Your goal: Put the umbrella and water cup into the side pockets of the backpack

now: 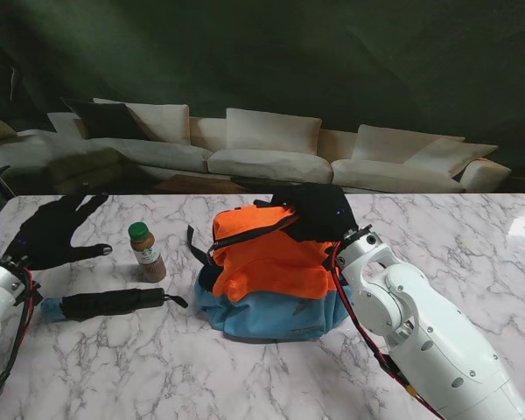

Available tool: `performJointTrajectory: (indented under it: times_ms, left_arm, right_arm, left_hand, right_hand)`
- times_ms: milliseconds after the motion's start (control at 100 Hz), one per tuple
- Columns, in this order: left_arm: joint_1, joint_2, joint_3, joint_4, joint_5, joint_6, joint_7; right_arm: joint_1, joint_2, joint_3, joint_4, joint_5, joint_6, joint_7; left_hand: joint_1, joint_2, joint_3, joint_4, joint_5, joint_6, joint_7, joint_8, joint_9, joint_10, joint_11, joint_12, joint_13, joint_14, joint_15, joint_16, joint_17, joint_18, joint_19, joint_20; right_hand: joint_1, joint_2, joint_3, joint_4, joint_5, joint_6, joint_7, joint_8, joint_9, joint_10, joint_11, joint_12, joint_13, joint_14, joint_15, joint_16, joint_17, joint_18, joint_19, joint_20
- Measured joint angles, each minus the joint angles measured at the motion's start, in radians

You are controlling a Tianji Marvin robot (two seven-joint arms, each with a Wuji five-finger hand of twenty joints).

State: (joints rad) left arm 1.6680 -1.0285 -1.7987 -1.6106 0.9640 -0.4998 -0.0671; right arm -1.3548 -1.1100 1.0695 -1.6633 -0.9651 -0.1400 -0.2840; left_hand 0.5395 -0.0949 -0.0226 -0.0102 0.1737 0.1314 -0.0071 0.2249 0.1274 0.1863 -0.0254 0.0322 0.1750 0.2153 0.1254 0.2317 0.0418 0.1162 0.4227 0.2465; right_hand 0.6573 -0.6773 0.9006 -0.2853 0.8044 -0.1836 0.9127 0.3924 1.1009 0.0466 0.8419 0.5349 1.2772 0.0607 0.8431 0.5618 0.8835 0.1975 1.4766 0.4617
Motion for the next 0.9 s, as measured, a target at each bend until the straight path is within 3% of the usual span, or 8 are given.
performJointTrajectory:
  times_ms: [190,280,390,580,900]
  left_arm:
    - [-0.049,0.018,0.099,0.121,0.011,0.071,-0.039]
    - [-0.069,0.019,0.140,0.161,0.012,0.108,-0.045]
    - [-0.095,0.020,0.180,0.203,0.020,0.129,-0.061]
    - [-0.124,0.027,0.223,0.238,0.034,0.164,-0.112]
    - [-0.176,0.034,0.295,0.309,0.053,0.211,-0.130]
  right_arm:
    - [0.002,0.000,-0.002,0.005,0.001,0.005,-0.001]
    - [0.003,0.000,-0.004,0.006,0.002,0.007,-0.001]
    - [0.004,0.000,-0.006,0.008,0.005,0.008,0.000]
    - [0.006,-0.001,-0.006,0.010,0.007,0.009,0.000]
    - [0.007,-0.002,-0.008,0.015,0.010,0.013,-0.002]
  left_hand:
    - [0.000,-0.011,0.001,0.000,0.000,0.000,-0.002,-0.016,0.000,0.005,0.000,0.000,0.000,-0.010,0.000,0.000,-0.003,-0.012,0.000,0.000]
    - [0.000,-0.030,0.001,0.000,0.000,0.004,-0.014,-0.161,0.000,0.005,0.000,0.000,0.000,-0.018,0.000,0.000,-0.012,-0.022,-0.013,0.000]
    - [0.000,-0.054,0.002,0.000,0.000,0.009,-0.024,-0.222,0.000,-0.001,0.000,-0.002,-0.015,-0.021,0.000,0.000,-0.015,-0.026,-0.014,0.000]
    - [0.000,-0.078,0.003,0.000,0.000,0.010,-0.024,-0.226,0.000,-0.001,0.000,-0.002,-0.026,-0.023,0.000,0.000,-0.022,-0.027,-0.024,0.000]
    - [0.002,-0.121,0.011,0.000,0.000,0.010,-0.025,-0.227,0.000,-0.005,0.000,-0.003,-0.026,-0.033,0.000,0.000,-0.022,-0.038,-0.024,0.000]
  right_hand:
    - [0.000,0.008,-0.001,0.000,-0.004,0.000,0.000,0.006,0.000,0.000,0.000,0.000,0.000,0.000,-0.007,0.000,0.000,0.000,0.000,0.000]
    - [0.000,0.008,-0.001,0.000,-0.004,0.000,0.000,0.006,0.000,0.000,0.000,0.000,0.000,0.000,-0.008,0.000,0.000,0.000,0.000,0.000]
    - [0.000,0.009,-0.001,0.000,-0.004,0.000,0.000,0.007,0.000,0.000,0.000,0.000,0.000,0.000,-0.009,0.000,0.000,0.000,0.000,0.000]
    - [0.000,0.009,-0.001,0.000,-0.004,0.000,0.000,0.007,0.000,0.000,0.000,0.000,0.000,0.000,-0.010,0.000,-0.001,0.000,-0.001,0.000]
    - [0.000,0.010,-0.001,0.000,-0.004,0.000,0.000,0.007,-0.001,0.000,0.000,0.000,0.000,0.000,-0.013,0.000,-0.004,0.000,-0.001,0.000]
